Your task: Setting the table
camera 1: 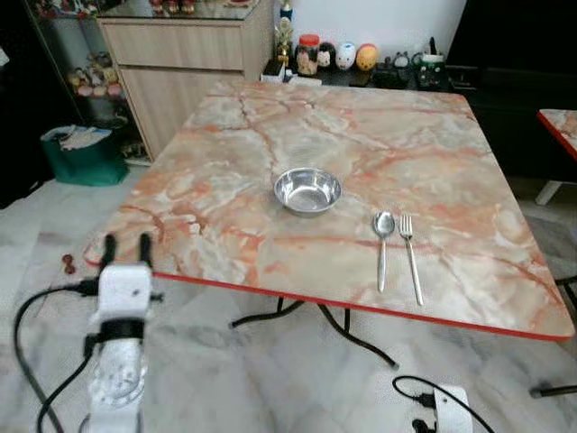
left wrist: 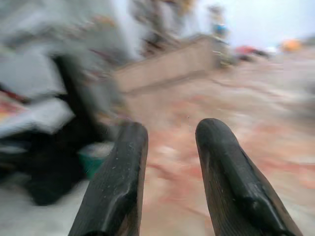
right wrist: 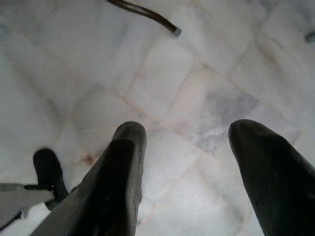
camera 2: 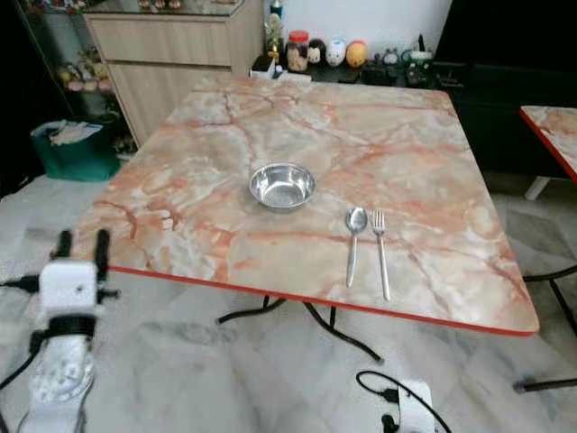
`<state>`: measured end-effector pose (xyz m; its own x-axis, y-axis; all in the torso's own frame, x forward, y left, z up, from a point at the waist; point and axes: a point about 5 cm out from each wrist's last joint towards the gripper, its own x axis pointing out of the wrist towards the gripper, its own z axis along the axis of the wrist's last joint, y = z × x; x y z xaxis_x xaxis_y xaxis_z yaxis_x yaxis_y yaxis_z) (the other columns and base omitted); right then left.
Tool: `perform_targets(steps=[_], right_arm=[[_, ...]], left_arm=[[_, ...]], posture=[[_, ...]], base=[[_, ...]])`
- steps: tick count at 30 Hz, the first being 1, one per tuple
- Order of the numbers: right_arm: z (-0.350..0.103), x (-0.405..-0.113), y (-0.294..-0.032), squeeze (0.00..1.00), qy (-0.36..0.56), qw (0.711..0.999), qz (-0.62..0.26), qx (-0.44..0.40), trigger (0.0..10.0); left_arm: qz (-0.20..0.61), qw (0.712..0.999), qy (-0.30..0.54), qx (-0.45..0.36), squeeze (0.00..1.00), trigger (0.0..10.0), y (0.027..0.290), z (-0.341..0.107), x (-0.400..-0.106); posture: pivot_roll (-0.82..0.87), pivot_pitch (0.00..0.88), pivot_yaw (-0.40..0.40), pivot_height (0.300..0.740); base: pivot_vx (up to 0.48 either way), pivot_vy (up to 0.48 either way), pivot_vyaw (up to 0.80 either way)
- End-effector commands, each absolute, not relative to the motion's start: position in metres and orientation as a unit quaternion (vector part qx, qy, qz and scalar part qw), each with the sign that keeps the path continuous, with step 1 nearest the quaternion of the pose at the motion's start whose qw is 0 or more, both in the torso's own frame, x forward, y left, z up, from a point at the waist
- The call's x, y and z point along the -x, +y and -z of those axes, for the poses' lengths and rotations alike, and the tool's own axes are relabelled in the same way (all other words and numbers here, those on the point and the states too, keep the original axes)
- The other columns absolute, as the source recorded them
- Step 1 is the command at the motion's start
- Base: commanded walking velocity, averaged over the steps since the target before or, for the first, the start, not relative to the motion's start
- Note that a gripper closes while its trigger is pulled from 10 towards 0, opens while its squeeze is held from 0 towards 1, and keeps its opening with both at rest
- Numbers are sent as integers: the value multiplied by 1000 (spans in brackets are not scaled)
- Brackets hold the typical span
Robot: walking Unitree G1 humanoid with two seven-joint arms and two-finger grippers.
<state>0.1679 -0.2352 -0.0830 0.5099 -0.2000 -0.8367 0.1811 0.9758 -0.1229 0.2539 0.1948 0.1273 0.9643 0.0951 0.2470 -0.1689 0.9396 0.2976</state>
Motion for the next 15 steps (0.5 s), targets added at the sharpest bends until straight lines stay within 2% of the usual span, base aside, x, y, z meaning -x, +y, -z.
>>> perform_targets(steps=[1, 7, 15], right_arm=[[83, -165, -238, 0, 481, 868, 124, 3, 10000], [83, -165, -238, 0, 482, 867, 125, 8, 10000], [84, -165, -238, 0, 483, 866, 125, 9, 10000]], left_arm=[[-38, 990, -80, -112, 0, 10000, 188, -115, -259], [-55, 995, -68, -57, 0, 10000, 195, -118, -263], [-45, 995, -73, -41, 0, 10000, 207, -123, -269]], posture=[[0, 0, 3, 740], [-12, 0, 11, 740], [-18, 0, 18, 740]], base=[[0, 0, -644], [0, 0, -654], [0, 0, -656]])
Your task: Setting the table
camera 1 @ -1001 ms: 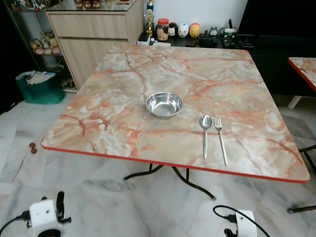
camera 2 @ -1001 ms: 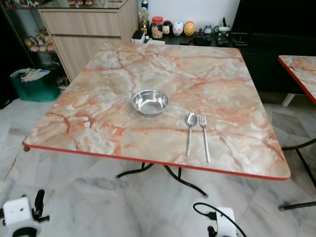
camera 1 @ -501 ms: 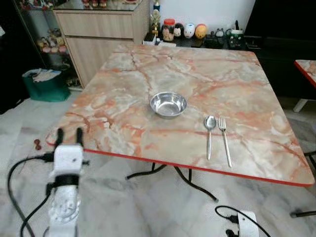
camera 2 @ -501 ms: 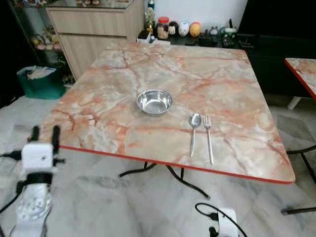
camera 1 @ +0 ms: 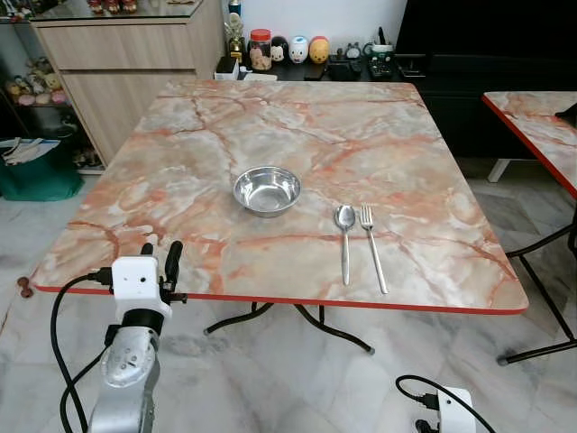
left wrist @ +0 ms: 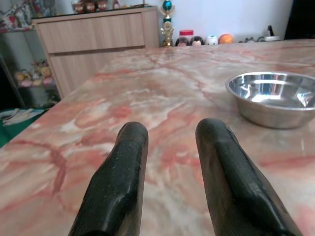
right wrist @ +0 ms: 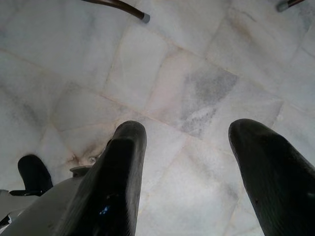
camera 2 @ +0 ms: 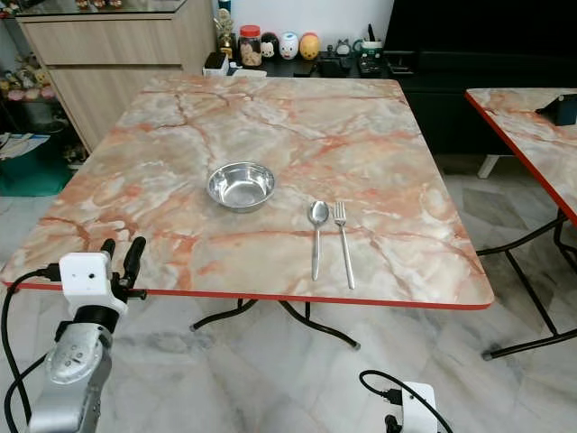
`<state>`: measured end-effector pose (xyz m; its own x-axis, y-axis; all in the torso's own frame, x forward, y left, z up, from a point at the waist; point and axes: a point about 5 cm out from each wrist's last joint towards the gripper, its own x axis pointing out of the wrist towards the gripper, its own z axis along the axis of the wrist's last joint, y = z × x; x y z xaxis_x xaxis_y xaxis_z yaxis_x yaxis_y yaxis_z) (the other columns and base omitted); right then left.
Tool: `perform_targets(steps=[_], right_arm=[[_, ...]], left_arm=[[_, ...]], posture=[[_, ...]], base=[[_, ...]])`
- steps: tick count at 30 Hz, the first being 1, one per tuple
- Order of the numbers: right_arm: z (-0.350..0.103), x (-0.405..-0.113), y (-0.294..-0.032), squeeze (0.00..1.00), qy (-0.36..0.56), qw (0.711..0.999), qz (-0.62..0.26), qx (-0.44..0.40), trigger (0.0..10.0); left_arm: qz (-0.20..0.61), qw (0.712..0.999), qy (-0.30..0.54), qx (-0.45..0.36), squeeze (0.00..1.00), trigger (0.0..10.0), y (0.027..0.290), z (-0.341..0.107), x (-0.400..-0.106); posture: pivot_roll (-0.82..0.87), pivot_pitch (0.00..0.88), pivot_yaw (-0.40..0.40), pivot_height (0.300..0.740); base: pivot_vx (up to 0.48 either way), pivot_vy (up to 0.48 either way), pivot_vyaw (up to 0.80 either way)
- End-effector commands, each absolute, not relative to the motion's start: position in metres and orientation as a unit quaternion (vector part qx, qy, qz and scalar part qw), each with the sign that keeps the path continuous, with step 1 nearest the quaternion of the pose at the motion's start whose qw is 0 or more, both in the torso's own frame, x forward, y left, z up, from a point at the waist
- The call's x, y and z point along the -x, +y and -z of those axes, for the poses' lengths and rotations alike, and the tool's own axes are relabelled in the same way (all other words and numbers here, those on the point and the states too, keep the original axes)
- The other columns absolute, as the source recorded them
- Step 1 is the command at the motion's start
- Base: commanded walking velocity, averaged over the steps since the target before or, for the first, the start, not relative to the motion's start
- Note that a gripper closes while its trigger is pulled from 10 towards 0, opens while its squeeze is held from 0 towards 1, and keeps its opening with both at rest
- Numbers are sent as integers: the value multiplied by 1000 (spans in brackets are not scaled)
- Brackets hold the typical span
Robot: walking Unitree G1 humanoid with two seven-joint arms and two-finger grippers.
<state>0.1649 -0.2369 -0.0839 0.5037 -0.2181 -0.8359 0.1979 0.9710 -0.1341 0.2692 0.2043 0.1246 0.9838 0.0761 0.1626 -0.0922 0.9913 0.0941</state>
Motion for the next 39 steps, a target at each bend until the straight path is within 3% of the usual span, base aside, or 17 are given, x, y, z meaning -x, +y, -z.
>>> perform_targets(steps=[1, 9, 16, 32, 39], right_arm=[[84, -165, -237, 0, 483, 866, 126, 9, 10000], [84, -164, -237, 0, 483, 867, 124, 11, 10000], [84, -164, -236, 0, 483, 868, 114, 21, 10000], [84, -165, -236, 0, 481, 868, 123, 14, 10000], [84, -166, -236, 0, 479, 869, 125, 8, 10000]], left_arm=[[-44, 995, -76, -37, 0, 10000, 208, -124, -271], [-39, 996, -74, -33, 0, 10000, 210, -125, -274], [-46, 996, -72, -30, 0, 10000, 215, -123, -273], [-58, 995, -76, -26, 0, 10000, 225, -127, -272], [-58, 995, -78, -20, 0, 10000, 223, -129, -275]], posture=[[-18, 0, 19, 740], [-22, 0, 26, 740], [-23, 0, 21, 740], [-11, 0, 21, 740], [-12, 0, 26, 740]], base=[[0, 0, -656], [0, 0, -662], [0, -387, -626], [0, 0, 0], [0, 280, -653]])
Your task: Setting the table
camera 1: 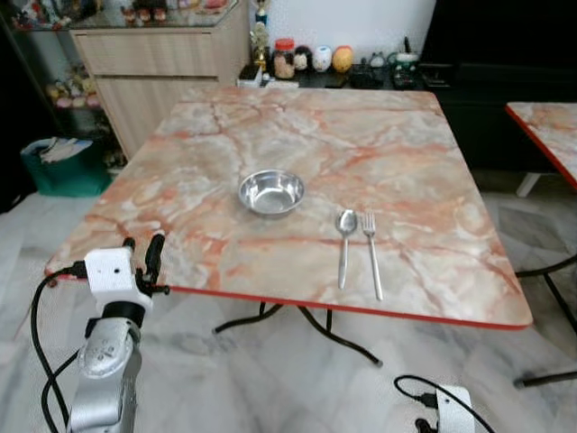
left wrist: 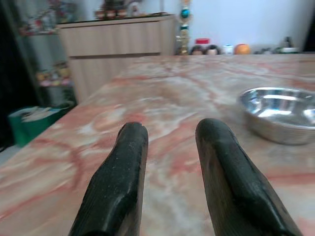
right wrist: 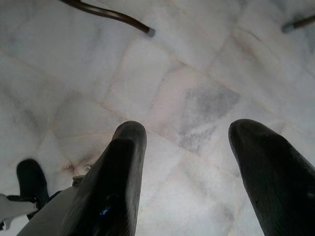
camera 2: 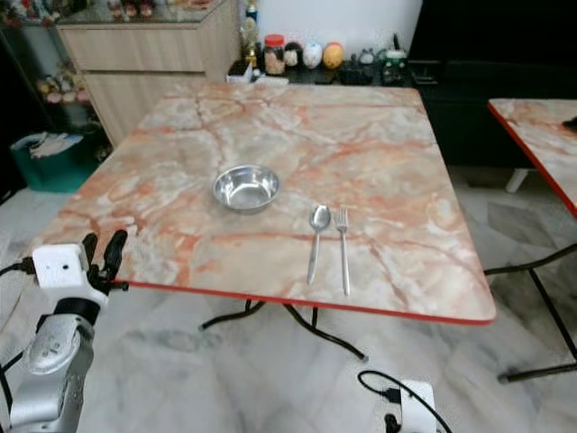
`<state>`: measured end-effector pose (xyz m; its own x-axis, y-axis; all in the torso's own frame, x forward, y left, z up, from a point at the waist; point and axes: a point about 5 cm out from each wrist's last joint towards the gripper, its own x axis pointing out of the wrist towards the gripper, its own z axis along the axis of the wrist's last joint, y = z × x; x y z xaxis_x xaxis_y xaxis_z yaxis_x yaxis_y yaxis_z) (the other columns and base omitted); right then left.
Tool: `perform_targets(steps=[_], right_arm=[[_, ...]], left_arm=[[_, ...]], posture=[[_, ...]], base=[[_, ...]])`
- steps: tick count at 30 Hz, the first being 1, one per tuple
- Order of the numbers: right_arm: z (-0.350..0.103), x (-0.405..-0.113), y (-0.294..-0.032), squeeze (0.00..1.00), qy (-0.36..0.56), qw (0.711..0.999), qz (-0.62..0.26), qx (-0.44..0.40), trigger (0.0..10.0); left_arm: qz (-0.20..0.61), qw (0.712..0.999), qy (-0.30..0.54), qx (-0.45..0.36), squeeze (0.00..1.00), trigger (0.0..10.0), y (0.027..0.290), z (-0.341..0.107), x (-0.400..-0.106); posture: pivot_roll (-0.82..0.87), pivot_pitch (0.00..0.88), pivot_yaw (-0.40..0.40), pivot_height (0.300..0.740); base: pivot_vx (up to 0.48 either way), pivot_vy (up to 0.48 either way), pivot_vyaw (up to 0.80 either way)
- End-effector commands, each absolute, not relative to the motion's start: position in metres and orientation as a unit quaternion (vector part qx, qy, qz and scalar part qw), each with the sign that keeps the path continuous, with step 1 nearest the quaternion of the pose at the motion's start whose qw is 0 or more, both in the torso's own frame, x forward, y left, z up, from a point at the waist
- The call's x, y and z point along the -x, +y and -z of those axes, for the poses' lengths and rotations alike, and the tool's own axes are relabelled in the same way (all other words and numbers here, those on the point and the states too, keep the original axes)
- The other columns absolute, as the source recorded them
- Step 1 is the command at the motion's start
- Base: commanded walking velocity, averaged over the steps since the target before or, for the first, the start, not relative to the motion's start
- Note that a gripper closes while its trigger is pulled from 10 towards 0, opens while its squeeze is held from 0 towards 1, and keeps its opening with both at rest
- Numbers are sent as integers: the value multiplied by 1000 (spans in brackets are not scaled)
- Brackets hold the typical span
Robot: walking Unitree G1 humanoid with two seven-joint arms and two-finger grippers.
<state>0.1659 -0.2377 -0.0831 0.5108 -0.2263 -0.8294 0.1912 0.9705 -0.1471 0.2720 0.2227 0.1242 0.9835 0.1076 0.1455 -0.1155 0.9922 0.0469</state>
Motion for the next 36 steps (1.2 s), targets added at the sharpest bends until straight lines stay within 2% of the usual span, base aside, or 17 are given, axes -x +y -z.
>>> perform_targets(steps=[1, 16, 28, 36], right_arm=[[84, -166, -236, 0, 479, 869, 125, 8, 10000], [83, -167, -235, 0, 475, 871, 123, 7, 10000], [83, -167, -235, 0, 473, 873, 121, 6, 10000], [83, -167, -235, 0, 474, 873, 114, 22, 10000]], left_arm=[[-58, 995, -78, -20, 0, 10000, 223, -129, -275], [-42, 994, -92, -29, 0, 10000, 217, -137, -275], [-21, 993, -112, -13, 0, 10000, 205, -149, -280], [-22, 994, -109, -13, 0, 10000, 207, -148, -281]], posture=[[-12, 0, 26, 740], [-7, 0, 28, 740], [-9, 0, 31, 740], [-15, 0, 39, 740]], base=[[0, 428, -675], [0, 57, -633], [0, 0, 0], [280, 0, 140]])
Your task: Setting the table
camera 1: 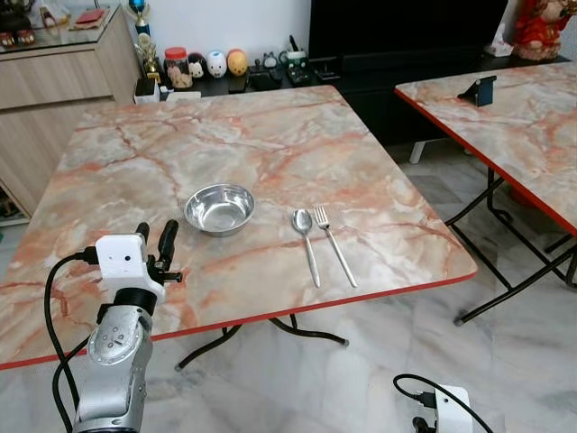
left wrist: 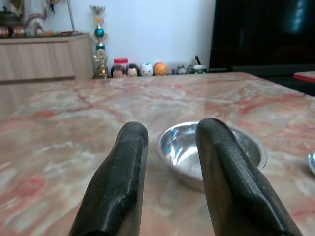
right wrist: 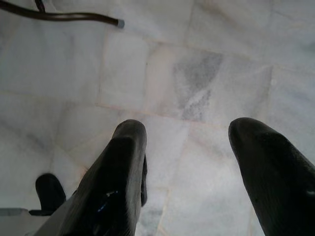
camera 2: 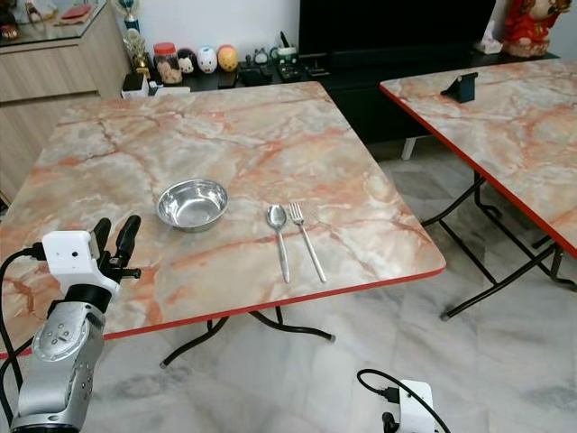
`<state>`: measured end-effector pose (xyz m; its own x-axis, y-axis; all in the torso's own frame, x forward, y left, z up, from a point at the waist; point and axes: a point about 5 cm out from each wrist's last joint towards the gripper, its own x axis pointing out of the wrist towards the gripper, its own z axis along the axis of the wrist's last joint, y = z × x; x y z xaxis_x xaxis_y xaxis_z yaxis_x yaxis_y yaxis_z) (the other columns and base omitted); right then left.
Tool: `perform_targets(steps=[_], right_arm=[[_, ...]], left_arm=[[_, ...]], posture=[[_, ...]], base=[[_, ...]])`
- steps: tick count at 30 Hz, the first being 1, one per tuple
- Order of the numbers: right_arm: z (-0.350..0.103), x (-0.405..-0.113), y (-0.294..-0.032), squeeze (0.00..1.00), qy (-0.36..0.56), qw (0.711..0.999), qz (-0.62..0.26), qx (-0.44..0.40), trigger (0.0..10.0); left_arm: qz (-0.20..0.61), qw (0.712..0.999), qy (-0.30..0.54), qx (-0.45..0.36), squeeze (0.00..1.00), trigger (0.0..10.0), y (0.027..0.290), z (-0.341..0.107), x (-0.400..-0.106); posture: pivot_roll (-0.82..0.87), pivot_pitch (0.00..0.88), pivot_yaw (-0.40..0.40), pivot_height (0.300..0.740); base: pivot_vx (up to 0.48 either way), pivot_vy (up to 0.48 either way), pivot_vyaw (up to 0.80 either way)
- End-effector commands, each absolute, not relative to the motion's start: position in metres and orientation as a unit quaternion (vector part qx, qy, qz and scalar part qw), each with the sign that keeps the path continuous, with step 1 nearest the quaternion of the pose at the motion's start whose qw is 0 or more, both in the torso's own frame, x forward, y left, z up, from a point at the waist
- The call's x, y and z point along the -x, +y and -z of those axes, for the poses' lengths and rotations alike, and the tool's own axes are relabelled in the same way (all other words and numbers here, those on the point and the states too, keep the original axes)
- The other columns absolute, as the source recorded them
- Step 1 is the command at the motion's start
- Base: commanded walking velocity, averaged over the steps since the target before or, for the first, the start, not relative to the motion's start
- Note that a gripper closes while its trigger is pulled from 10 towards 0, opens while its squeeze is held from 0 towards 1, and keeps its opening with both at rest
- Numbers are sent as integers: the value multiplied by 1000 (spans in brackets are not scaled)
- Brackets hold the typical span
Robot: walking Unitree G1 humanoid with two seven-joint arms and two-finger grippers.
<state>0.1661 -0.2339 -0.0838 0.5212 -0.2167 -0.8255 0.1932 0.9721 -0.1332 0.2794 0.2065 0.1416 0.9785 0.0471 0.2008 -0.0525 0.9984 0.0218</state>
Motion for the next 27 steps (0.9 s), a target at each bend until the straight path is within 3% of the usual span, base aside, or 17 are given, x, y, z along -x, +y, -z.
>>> perform_targets(steps=[1, 13, 25, 26, 27], right_arm=[[83, -167, -235, 0, 474, 873, 114, 23, 10000], [84, -166, -234, 0, 478, 871, 112, 19, 10000], [84, -166, -234, 0, 481, 870, 111, 20, 10000], [84, -167, -235, 0, 481, 869, 110, 20, 10000], [84, -167, -235, 0, 482, 869, 111, 20, 10000]], left_arm=[[-20, 994, -109, -13, 0, 10000, 206, -149, -281], [-11, 993, -114, -9, 0, 10000, 203, -151, -284], [32, 996, -57, 63, 0, 10000, 197, -148, -290], [34, 996, -52, 64, 1000, 10000, 198, -149, -292], [34, 996, -49, 68, 1000, 10000, 199, -150, -292]], posture=[[-15, 0, 39, 740], [-17, 0, 36, 740], [-15, 0, 35, 740], [-15, 0, 36, 740], [-16, 0, 37, 740]], base=[[296, 0, 644], [307, 0, 114], [0, 0, 0], [0, 0, 0], [0, 0, 0]])
